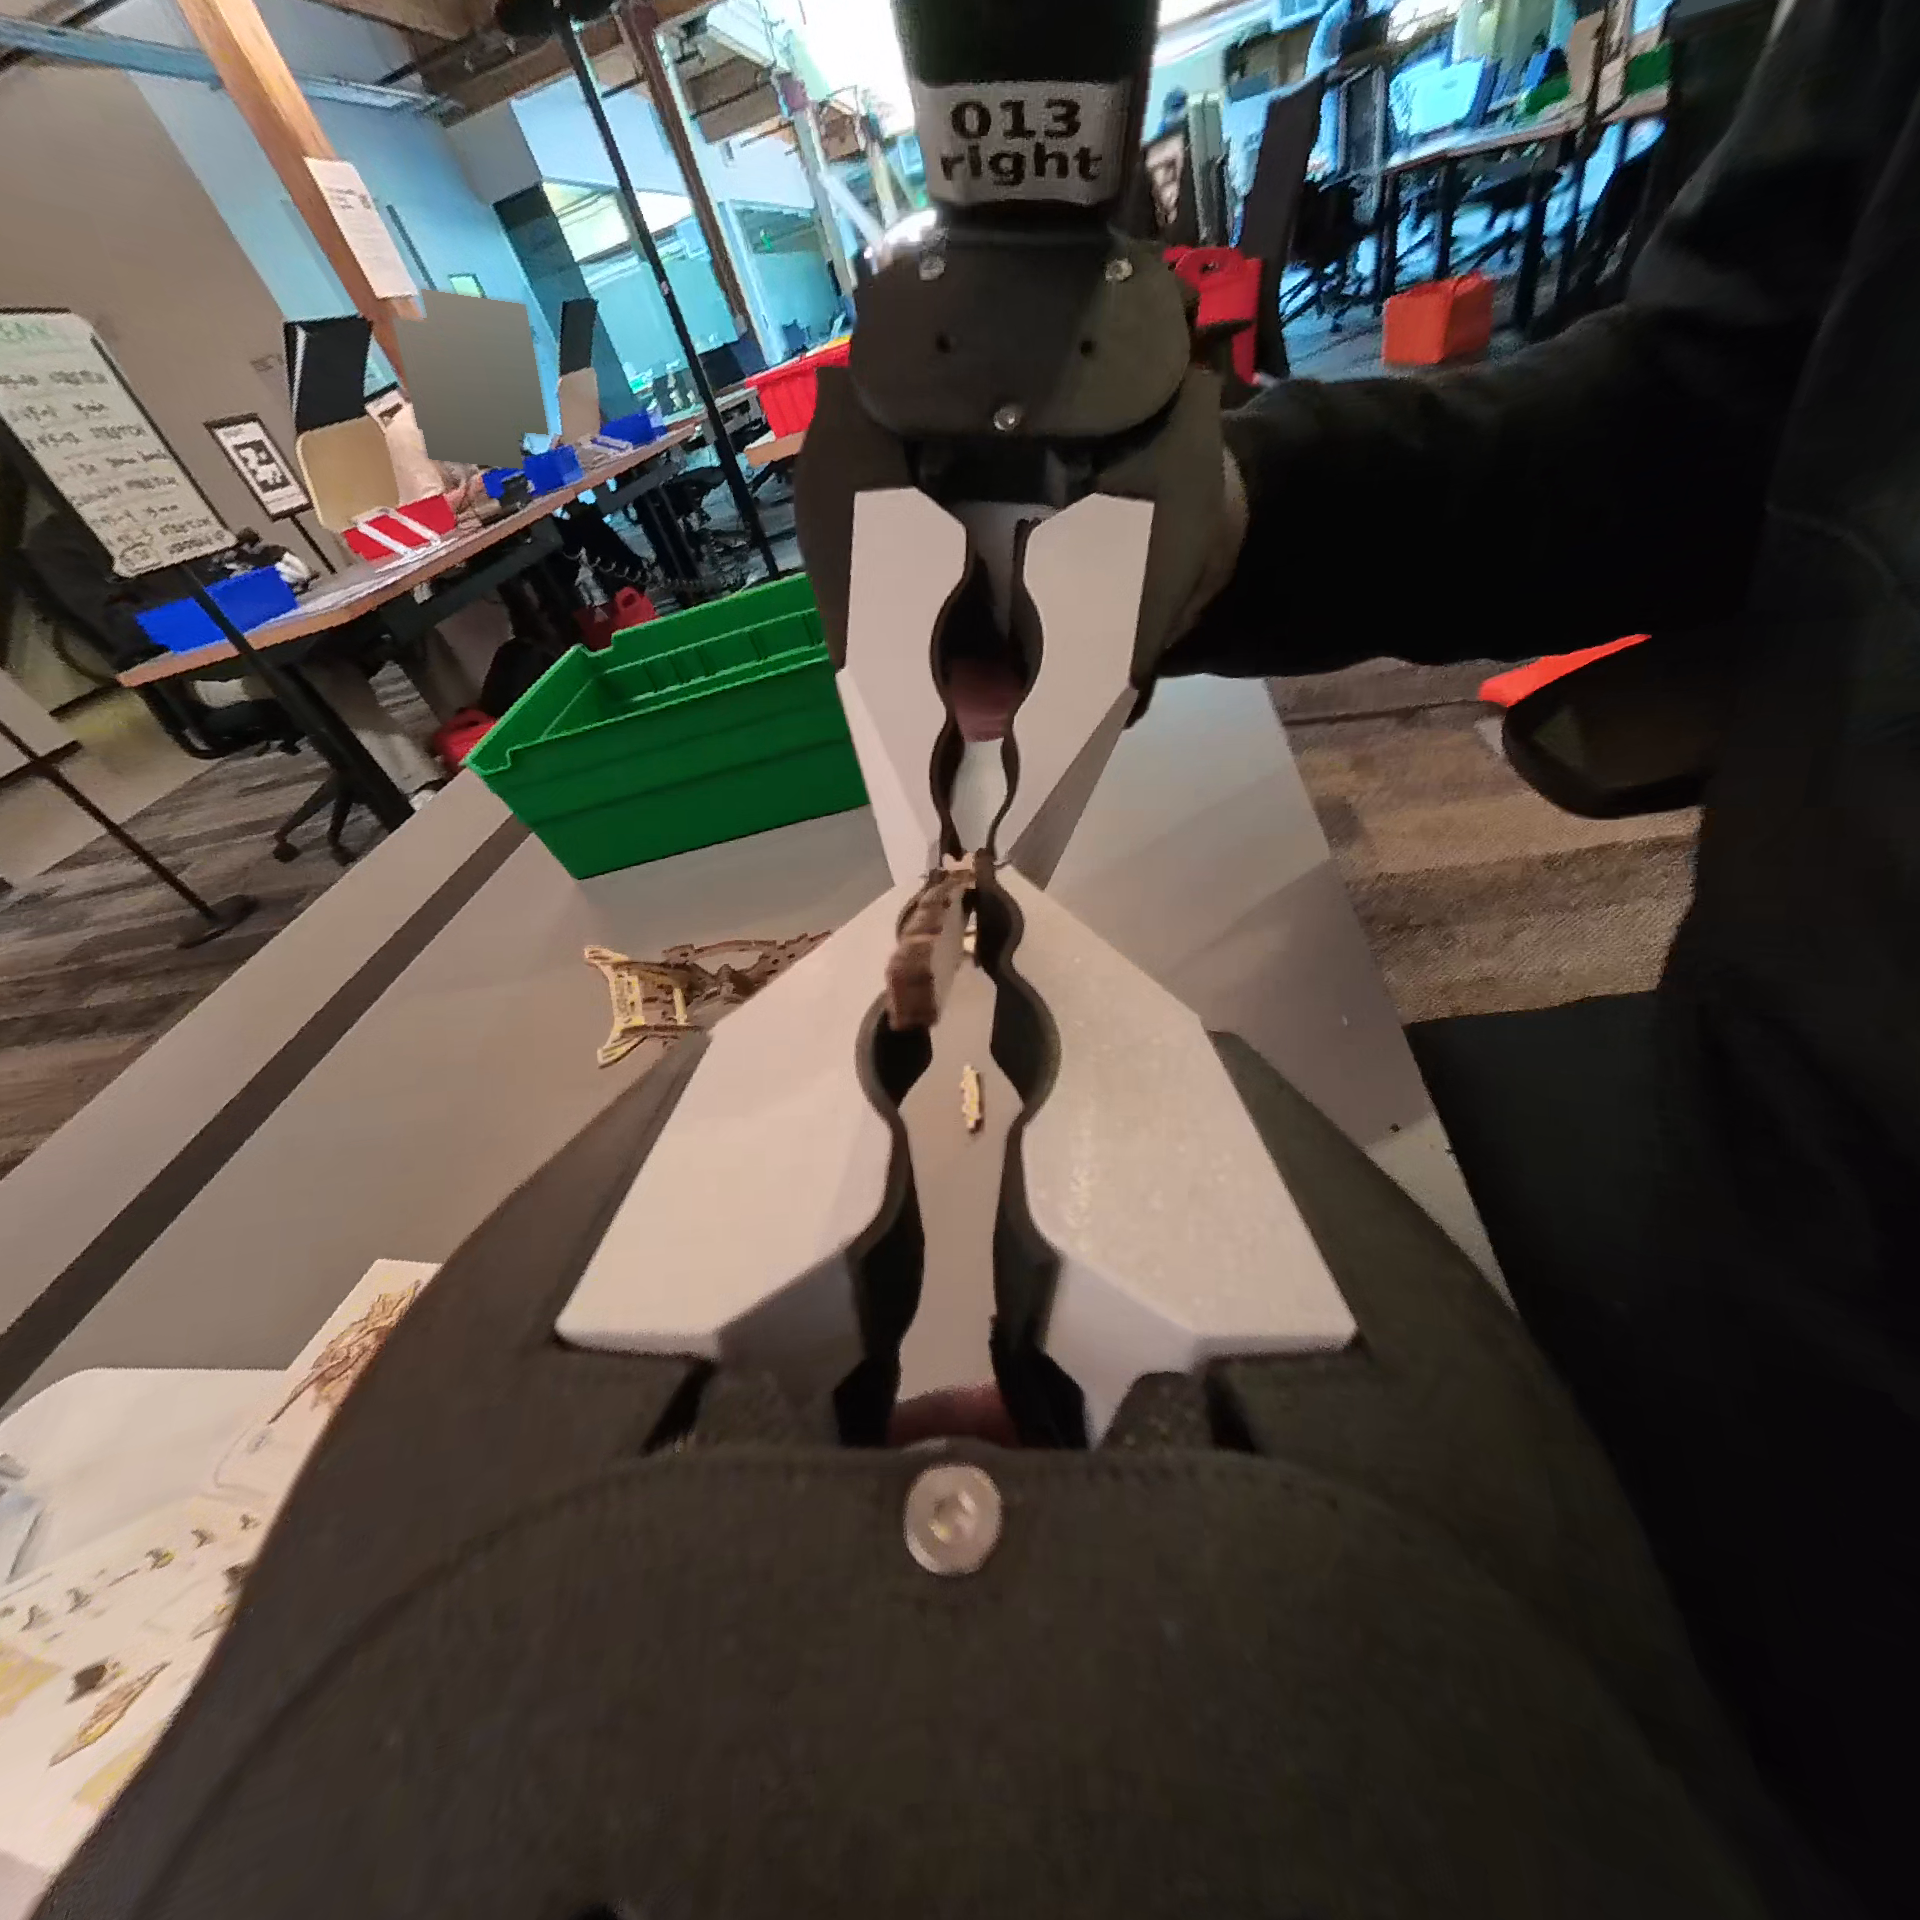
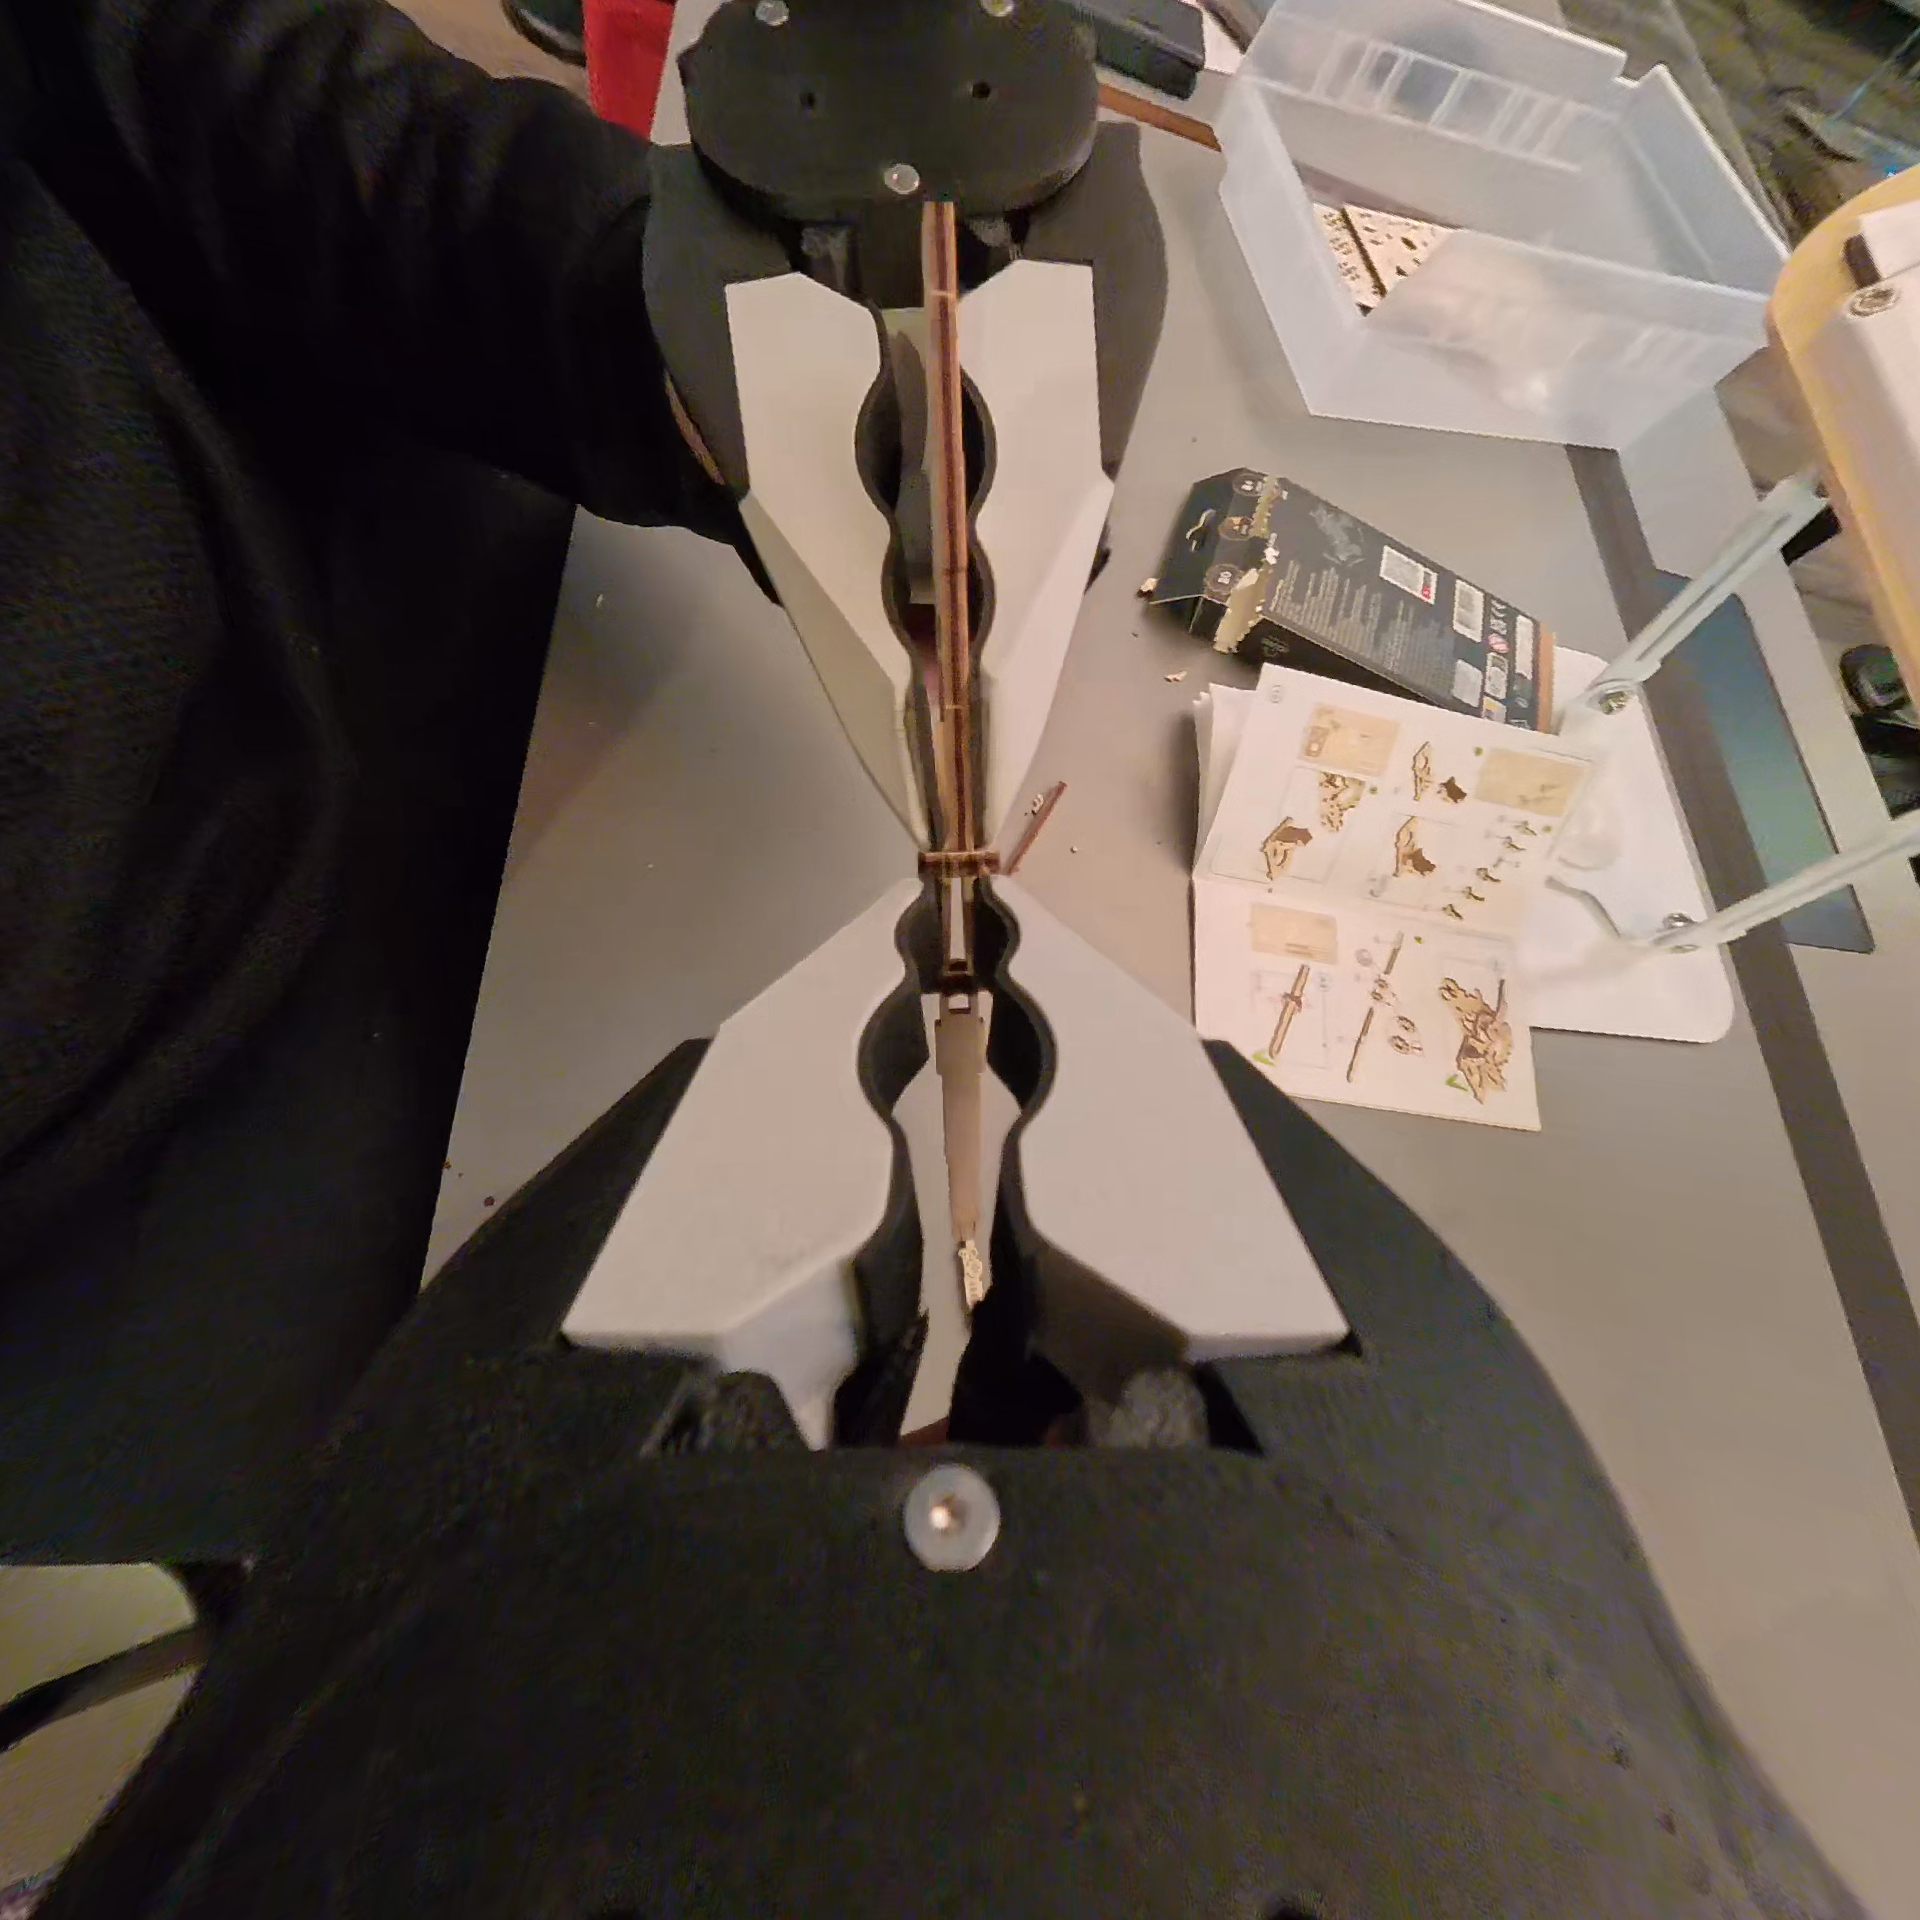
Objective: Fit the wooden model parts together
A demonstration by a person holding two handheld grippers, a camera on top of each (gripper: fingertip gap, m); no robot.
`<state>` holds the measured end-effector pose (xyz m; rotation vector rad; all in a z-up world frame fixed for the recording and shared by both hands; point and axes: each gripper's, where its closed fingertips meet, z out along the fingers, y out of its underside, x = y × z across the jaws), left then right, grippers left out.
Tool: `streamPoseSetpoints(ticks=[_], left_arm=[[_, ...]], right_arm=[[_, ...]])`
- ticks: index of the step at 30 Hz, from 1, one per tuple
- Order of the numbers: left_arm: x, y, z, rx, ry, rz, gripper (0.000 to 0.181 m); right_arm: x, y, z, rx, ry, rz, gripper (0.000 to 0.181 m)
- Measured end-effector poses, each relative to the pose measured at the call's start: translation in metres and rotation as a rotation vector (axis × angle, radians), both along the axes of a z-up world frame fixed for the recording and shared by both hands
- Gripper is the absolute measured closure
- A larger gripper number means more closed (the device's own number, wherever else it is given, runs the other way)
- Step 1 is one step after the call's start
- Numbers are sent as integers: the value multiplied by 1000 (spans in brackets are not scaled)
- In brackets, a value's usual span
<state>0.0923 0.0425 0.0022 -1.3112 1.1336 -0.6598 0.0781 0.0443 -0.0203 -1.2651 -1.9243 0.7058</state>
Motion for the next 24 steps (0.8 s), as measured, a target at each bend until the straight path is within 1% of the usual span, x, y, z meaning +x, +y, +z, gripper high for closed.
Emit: streamPoseSetpoints(ticks=[2,5,8,9,10,11,14,18,21,24], left_arm=[[1,1,0,19,46,24,178],[2,2,8,30,73,58,178],[1,5,5,-20,41,55,178],[-2,7,7,-18,32,80,173],[-4,6,9,-11,34,83,165],[-5,2,8,-27,41,69,164],[-14,0,12,-18,36,104,167],[-24,-11,20,-20,-1,97,174],[-24,-19,28,8,-15,86,179],[-23,-25,37,51,-1,83,180]], right_arm=[[1,2,0,-4,8,-26,179],[2,1,5,-9,31,-45,180],[2,6,6,-21,41,-68,179],[1,6,6,-30,55,-66,179],[-1,7,6,-32,64,-73,179],[-2,8,6,-12,58,-84,179],[-6,3,7,34,47,-74,179],[-8,1,8,120,27,-76,179],[-11,-5,14,141,47,-66,179],[-11,-7,25,168,79,-73,176]])
